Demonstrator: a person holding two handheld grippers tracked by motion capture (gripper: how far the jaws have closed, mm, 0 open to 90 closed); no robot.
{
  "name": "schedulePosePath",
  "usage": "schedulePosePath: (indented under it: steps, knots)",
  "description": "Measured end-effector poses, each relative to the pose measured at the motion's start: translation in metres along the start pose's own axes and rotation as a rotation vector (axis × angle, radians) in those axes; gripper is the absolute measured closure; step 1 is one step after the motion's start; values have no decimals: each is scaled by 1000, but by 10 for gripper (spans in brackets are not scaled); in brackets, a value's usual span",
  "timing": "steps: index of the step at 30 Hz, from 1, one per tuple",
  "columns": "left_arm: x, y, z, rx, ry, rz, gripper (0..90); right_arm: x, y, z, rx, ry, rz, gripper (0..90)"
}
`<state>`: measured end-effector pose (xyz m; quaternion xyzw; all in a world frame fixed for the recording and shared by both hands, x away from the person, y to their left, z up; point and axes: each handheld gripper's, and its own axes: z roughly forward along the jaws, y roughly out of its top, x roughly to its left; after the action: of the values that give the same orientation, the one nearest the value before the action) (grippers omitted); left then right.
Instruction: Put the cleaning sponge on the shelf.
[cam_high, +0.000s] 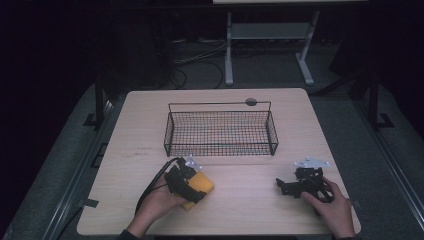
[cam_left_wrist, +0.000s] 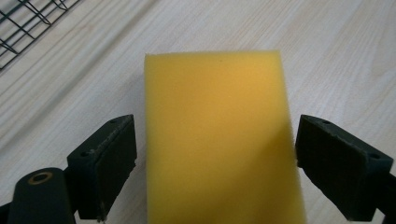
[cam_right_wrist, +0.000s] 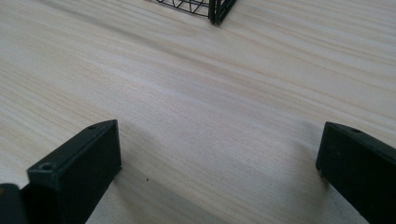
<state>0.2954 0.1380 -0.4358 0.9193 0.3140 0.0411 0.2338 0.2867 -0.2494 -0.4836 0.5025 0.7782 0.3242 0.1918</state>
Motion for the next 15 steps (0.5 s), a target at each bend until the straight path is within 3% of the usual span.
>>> schedulePosePath:
  steps: [15]
  knots:
    - [-2,-1,11,36,16,14,130,0,0,0,0,0,0,0]
